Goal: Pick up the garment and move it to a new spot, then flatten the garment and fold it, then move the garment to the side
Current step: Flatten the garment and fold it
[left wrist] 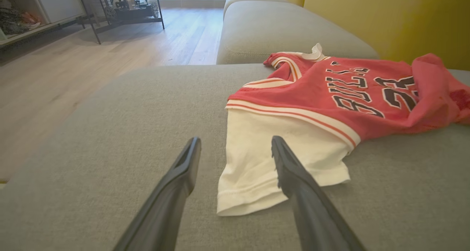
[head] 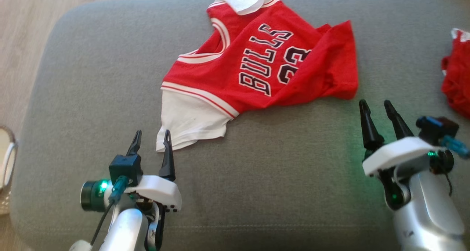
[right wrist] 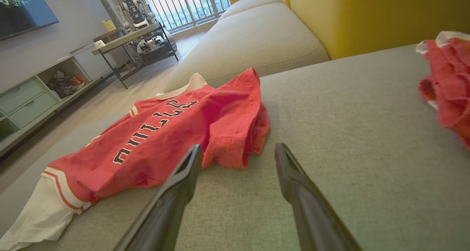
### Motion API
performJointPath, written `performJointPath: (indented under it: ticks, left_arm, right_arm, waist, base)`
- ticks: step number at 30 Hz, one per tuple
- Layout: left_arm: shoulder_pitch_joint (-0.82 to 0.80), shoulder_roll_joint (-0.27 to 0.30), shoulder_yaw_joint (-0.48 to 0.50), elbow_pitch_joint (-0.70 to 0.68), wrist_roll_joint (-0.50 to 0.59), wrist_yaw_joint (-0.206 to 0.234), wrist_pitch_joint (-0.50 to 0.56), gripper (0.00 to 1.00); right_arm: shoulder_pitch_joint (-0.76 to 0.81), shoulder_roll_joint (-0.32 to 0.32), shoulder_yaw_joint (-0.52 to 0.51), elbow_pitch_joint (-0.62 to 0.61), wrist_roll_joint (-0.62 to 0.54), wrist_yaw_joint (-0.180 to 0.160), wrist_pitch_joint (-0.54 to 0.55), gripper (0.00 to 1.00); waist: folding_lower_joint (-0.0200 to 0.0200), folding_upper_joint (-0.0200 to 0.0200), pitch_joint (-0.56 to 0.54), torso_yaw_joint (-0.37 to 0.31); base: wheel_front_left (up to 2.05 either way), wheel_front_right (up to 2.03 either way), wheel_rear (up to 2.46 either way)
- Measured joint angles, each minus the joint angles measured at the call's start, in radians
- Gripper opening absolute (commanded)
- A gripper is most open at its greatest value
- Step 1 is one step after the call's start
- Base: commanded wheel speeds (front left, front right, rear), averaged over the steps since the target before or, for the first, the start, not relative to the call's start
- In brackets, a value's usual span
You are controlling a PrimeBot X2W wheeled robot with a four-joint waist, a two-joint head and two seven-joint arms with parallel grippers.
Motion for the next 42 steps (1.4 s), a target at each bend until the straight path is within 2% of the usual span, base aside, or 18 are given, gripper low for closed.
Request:
performJointPath:
  ticks: [13, 21, 22, 23, 24, 33, 42]
  left_arm:
    - [-0.015, 0.0, -0.02, 0.016, 0.0, -0.001, 0.0, 1.0]
    - [-0.023, 0.0, -0.023, 0.02, 0.0, 0.0, 0.0, 1.0]
    - [-0.023, 0.0, -0.022, 0.02, 0.0, 0.0, 0.0, 1.0]
    - [-0.023, 0.0, -0.021, 0.021, 0.0, 0.0, 0.0, 1.0]
    - [-0.023, 0.0, -0.021, 0.021, 0.0, 0.0, 0.0, 1.0]
    - [-0.023, 0.0, -0.019, 0.03, 0.0, 0.0, 0.0, 1.0]
    - [-0.014, 0.0, 0.002, 0.05, 0.007, 0.0, 0.0, 1.0]
  right_arm:
    - [-0.174, 0.0, -0.084, 0.231, -0.04, 0.0, 0.033, 1.0]
    - [-0.211, -0.001, -0.104, 0.299, -0.06, 0.0, -0.015, 1.0]
    - [-0.212, -0.001, -0.101, 0.304, -0.056, 0.0, -0.019, 0.72]
    - [-0.214, -0.001, -0.097, 0.31, -0.05, 0.0, -0.02, 0.25]
    - [-0.217, -0.001, -0.092, 0.316, -0.045, 0.0, -0.021, 0.0]
    - [-0.225, -0.001, -0.075, 0.306, -0.079, 0.0, -0.047, 0.0]
    - [-0.138, -0.001, -0.086, 0.152, -0.15, 0.0, -0.06, 0.0]
  waist:
    - [0.0002, 0.0, 0.051, 0.086]
    - [0.0002, 0.0, 0.059, 0.106]
    - [0.0002, 0.0, 0.058, 0.104]
    - [0.0002, 0.0, 0.058, 0.102]
    - [0.0001, 0.0, 0.058, 0.1]
    - [0.0001, 0.0, 0.038, 0.083]
    - [0.0, 0.0, -0.009, 0.049]
  base:
    - [0.0, 0.0, 0.0]
    - [0.0, 0.0, 0.0]
    - [0.0, 0.0, 0.0]
    - [0.0, 0.0, 0.0]
    - [0.0, 0.0, 0.0]
    - [0.0, 0.0, 0.0]
    - [0.0, 0.0, 0.0]
